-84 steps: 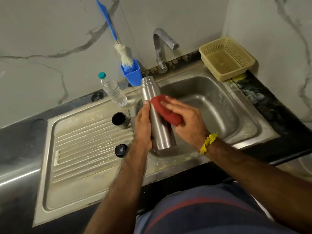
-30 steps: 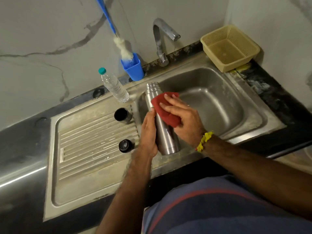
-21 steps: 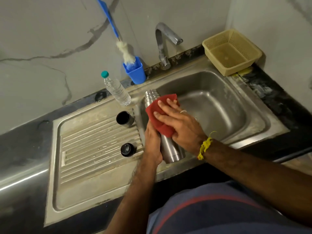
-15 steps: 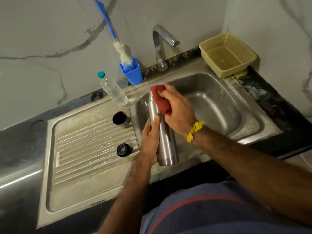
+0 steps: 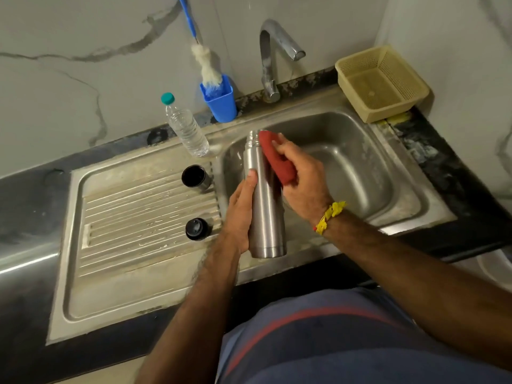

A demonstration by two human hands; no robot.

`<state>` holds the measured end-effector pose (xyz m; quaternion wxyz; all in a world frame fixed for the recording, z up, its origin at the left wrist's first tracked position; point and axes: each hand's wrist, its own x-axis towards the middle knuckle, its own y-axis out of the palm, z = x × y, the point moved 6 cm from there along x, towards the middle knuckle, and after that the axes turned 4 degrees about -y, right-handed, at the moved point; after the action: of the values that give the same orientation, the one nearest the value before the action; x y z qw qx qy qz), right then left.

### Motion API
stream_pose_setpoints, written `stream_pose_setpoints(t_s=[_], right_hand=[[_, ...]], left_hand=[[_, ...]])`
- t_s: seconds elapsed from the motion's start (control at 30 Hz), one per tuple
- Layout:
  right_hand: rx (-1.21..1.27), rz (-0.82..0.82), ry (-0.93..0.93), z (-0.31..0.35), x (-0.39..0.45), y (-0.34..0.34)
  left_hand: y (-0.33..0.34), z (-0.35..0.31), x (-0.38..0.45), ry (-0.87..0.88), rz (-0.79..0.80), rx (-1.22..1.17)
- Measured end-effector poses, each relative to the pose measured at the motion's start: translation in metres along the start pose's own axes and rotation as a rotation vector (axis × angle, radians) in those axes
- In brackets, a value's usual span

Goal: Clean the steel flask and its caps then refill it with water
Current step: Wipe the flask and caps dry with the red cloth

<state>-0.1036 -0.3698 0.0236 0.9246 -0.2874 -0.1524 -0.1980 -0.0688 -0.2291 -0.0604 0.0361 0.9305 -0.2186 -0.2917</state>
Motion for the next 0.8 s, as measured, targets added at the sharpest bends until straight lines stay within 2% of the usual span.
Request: stream_pose_setpoints(t_s=[0.1, 0.23, 0.33, 0.37, 0.47, 0.6, 0.7, 0.73, 0.8], right_hand=[[-0.087, 0.154, -0.167, 0.010, -0.013, 0.011], [-0.026, 0.018, -0.068, 0.002, -0.022, 0.008], [-0.085, 0.125, -0.275, 0.016, -0.045, 0.017], [-0.095, 0.114, -0.287, 0.017, -0.046, 0.015], [-0.107, -0.029, -0.166, 0.010, -0.035, 0.005], [-0.138, 0.179, -0.410, 0.018, -0.047, 0.012], [-0.042, 0.057, -0.215, 0.005, -0.042, 0.002], [-0.031, 0.034, -0.201, 0.007, -0.043, 0.002], [-0.043, 0.112, -0.353, 0.016, -0.053, 0.008]], left_hand=[[0.001, -0.005, 0.003, -0.013, 0.038, -0.080], [-0.005, -0.022, 0.009, 0.033, 0.006, -0.029], [-0.002, -0.034, 0.014, 0.014, 0.059, -0.076], [-0.003, -0.035, 0.018, 0.004, 0.044, -0.064], [0.000, -0.045, 0.026, 0.043, 0.028, 0.004], [0.010, -0.043, 0.030, 0.018, 0.079, -0.091], [0.008, -0.047, 0.033, 0.028, -0.005, -0.004], [0.010, -0.048, 0.034, -0.005, 0.000, -0.007], [0.008, -0.051, 0.039, -0.029, -0.007, -0.023]])
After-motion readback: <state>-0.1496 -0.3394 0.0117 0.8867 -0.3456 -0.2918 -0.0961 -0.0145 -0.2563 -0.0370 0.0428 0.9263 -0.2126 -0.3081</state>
